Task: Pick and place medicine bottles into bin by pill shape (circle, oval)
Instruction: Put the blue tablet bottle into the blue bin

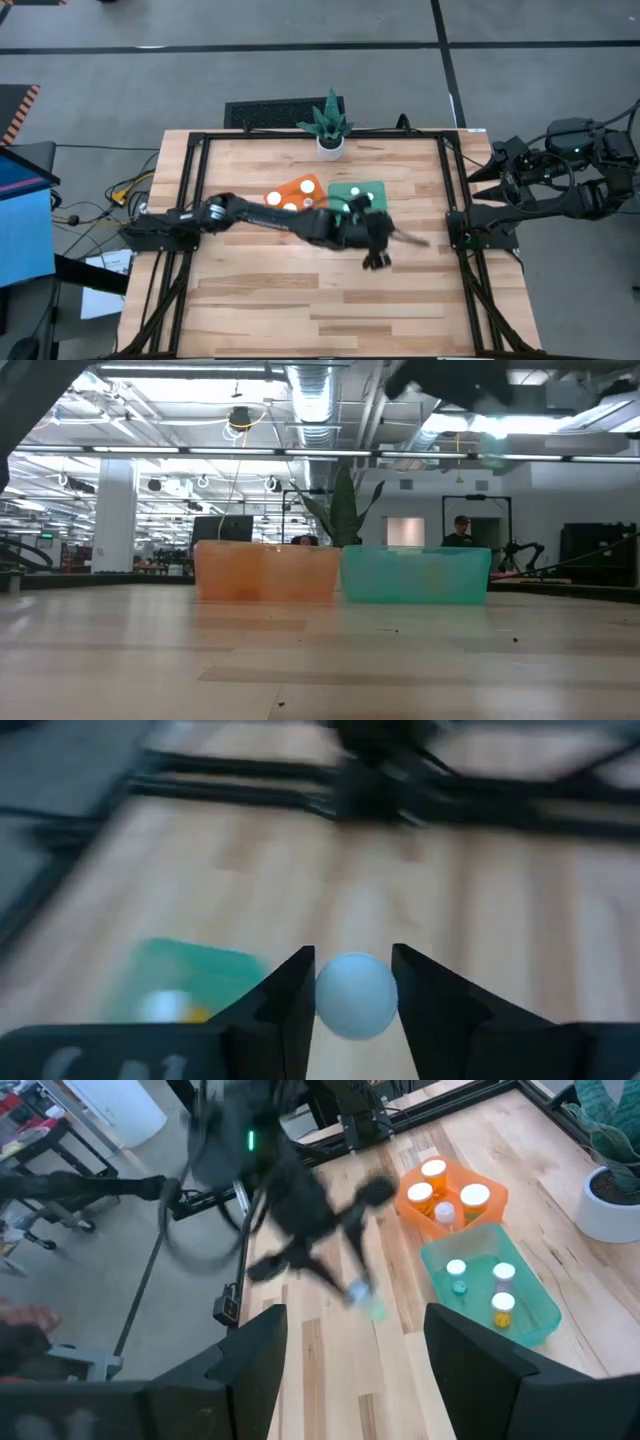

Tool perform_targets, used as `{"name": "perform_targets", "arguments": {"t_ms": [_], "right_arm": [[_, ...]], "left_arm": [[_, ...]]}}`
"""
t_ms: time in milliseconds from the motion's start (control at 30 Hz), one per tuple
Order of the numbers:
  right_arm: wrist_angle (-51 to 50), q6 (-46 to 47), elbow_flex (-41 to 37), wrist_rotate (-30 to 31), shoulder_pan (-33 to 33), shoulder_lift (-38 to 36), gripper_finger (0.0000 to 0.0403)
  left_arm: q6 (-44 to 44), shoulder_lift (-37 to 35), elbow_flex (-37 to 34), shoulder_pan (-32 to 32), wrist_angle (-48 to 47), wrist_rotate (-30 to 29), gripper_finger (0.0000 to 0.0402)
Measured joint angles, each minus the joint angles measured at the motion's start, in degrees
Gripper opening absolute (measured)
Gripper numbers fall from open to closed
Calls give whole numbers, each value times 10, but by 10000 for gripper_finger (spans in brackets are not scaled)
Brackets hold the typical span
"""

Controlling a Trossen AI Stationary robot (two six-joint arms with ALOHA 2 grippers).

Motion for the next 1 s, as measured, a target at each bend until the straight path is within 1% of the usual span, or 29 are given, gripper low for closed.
{"name": "perform_targets", "arguments": {"t_ms": [67, 133, 267, 400, 467, 533, 600, 633, 700, 767, 800, 900, 967, 1000], "right_arm": [[0, 0, 0, 0, 0, 0, 243], [0, 0, 0, 0, 0, 0, 243], [0, 0, 0, 0, 0, 0, 243], [0, 4, 0, 0, 0, 0, 243], [0, 4, 0, 0, 0, 0, 243], [0, 5, 0, 0, 0, 0, 243], [0, 6, 0, 0, 0, 0, 243], [0, 6, 0, 0, 0, 0, 243], [0, 6, 0, 0, 0, 0, 243], [0, 6, 0, 0, 0, 0, 243], [0, 6, 0, 0, 0, 0, 243], [0, 7, 0, 0, 0, 0, 243], [0, 13, 0, 0, 0, 0, 243], [0, 15, 0, 0, 0, 0, 243]], "left_arm": [[-19, -22, 1, 14, -21, -40, 119], [-34, -32, 1, 29, -37, -56, 120], [-89, -26, -1, 56, -67, -52, 115], [-131, -12, -22, 72, -65, -44, 114], [-138, 1, -36, 77, -41, -52, 114], [-141, 5, -51, 79, -53, -57, 114], [-144, 12, -61, 82, -26, -58, 114], [-146, 13, -66, 83, -31, -59, 114], [-140, 22, -68, 85, -35, -65, 114], [-136, 38, -66, 89, -7, -84, 114], [-132, 40, -67, 90, -15, -84, 114], [-129, 52, -64, 98, 28, -58, 114], [-134, 55, -65, 101, 18, -46, 114], [-136, 66, -64, 101, 35, -46, 114]]}}
